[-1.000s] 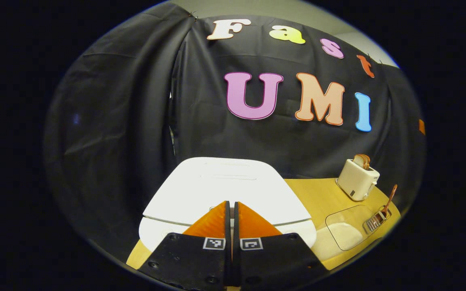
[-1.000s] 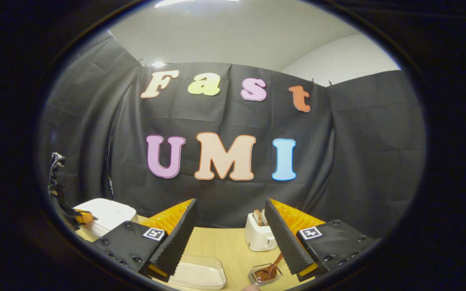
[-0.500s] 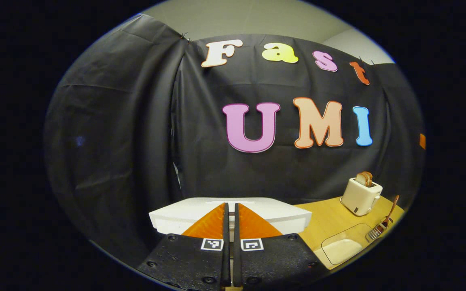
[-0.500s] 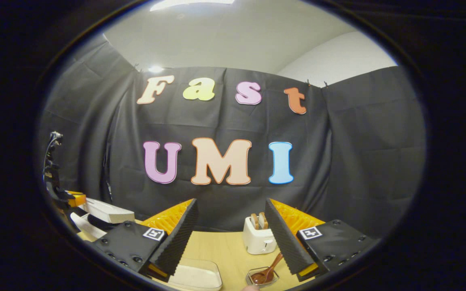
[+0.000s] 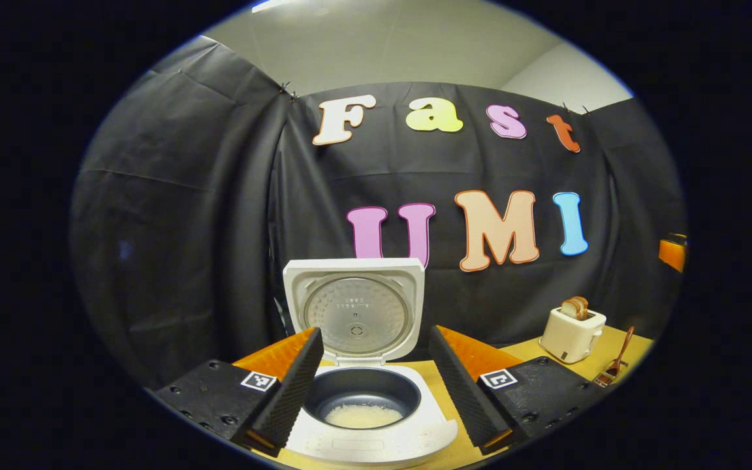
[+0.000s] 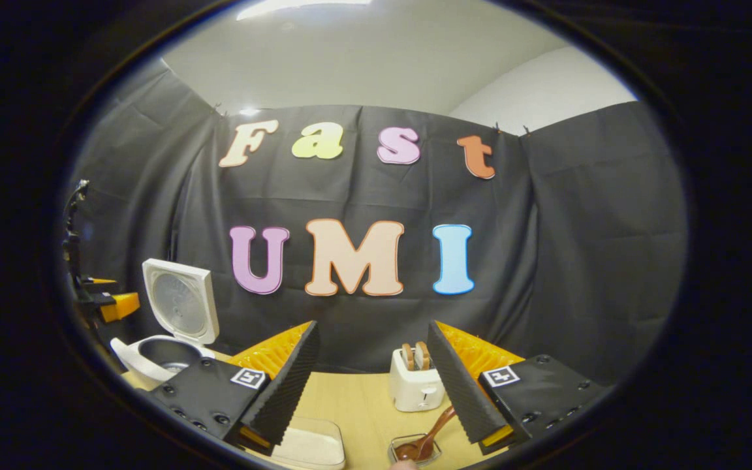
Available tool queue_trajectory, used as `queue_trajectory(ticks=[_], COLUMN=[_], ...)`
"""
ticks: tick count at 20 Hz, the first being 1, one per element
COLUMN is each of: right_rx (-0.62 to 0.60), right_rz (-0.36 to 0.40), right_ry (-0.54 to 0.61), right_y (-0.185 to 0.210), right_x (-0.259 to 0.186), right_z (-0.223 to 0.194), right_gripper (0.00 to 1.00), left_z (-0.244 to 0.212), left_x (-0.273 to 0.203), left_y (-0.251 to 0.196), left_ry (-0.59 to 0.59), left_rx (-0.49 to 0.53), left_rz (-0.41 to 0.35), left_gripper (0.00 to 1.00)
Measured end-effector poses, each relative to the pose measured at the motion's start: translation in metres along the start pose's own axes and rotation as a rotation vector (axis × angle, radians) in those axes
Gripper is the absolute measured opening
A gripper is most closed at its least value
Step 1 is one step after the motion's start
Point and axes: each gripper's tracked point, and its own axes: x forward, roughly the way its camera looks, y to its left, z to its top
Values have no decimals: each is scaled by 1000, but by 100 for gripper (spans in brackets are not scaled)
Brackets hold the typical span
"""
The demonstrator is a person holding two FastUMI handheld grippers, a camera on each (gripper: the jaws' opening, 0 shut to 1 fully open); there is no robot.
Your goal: Close the left gripper, press the button to open the rice cooker; take a wooden spoon from the chopstick holder with the right hand, scoop a spoonful of rice and pour it into the rice cooker, then put the wooden spoon back into the chopstick holder.
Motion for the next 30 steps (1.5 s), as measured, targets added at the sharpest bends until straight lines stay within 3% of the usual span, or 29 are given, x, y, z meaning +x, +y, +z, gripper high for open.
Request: queue_trajectory(ticks=[1,18,30], right_rx=[3,-47,12], right_rz=[5,-19,-17], right_ry=[6,233,518], right_y=[-3,-97,-133], right_x=[4,86,105], right_z=[-3,-129,-258], right_gripper=[100,100,100], left_z=[3,19,26], left_x=[-4,-68,-80], left_y=[-2,-26,-43], left_ry=[-3,4,10], left_rx=[-4,-11,33], left_rz=[2,64,83], left_gripper=[96,98,96])
